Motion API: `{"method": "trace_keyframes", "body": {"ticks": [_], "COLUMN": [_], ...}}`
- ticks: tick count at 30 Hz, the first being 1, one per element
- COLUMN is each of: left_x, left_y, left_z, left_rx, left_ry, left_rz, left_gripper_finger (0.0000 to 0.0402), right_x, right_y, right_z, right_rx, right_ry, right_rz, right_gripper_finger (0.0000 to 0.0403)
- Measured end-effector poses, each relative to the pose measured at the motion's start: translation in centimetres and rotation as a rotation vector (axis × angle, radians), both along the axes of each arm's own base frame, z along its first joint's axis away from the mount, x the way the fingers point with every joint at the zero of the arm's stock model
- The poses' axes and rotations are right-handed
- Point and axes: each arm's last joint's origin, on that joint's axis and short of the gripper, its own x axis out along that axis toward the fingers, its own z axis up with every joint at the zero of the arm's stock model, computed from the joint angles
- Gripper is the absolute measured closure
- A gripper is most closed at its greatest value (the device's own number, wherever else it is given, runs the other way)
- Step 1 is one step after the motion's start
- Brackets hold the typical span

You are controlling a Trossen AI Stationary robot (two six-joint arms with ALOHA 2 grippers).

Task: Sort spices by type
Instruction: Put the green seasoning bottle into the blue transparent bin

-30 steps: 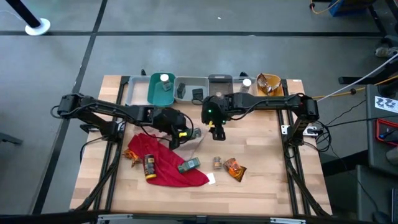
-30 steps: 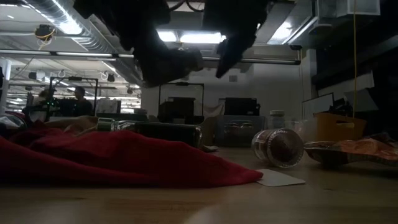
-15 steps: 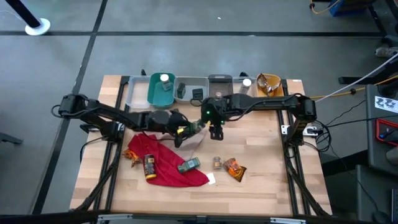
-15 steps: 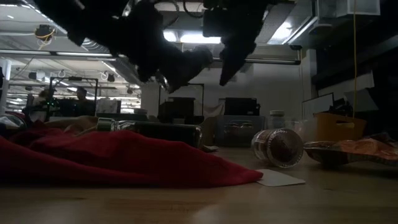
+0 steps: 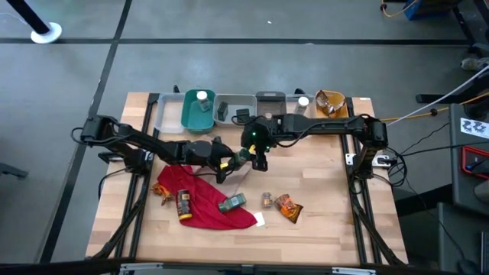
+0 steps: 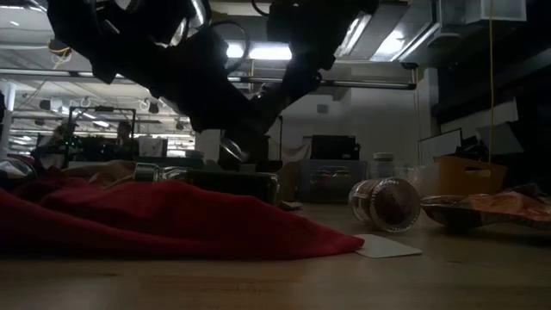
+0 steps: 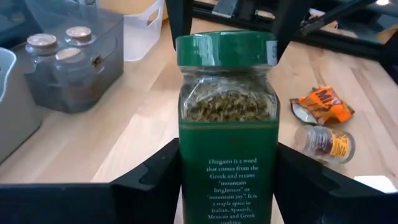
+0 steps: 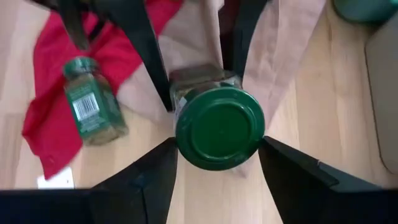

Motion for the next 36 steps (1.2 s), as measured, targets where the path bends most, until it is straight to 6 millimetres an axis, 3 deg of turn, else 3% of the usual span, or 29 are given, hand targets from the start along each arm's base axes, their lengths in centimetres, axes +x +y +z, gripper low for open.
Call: {"method": "trace_keyframes", "body": {"ticks": [9, 23, 36], "left_x": [0.1, -0.3, -0.5], "left_y": [0.1, 0.0, -0.8], "left_z": [-0.2, -0.9, -1.4], "left_rx": [0.007, 0.029, 0.032], "left_ry": [0.004, 0.092, 0.147], "left_rz": [0.009, -0.002, -0.026], "left_gripper_finger": [0.0208, 0.0208, 0.0208], "right_x": [0.1, 1.5, 0.7], "right_y": [0.0, 0.0, -0.1], "right_z": [0.1, -1.6, -1.1], "right_rx": [-0.020, 0.002, -0.062], "right_ry": [-0.014, -0.022, 0.018], "right_rz": [-0.005, 0.017, 0.014], "right_gripper_finger": [0.0180, 0.0180, 0.0180]}}
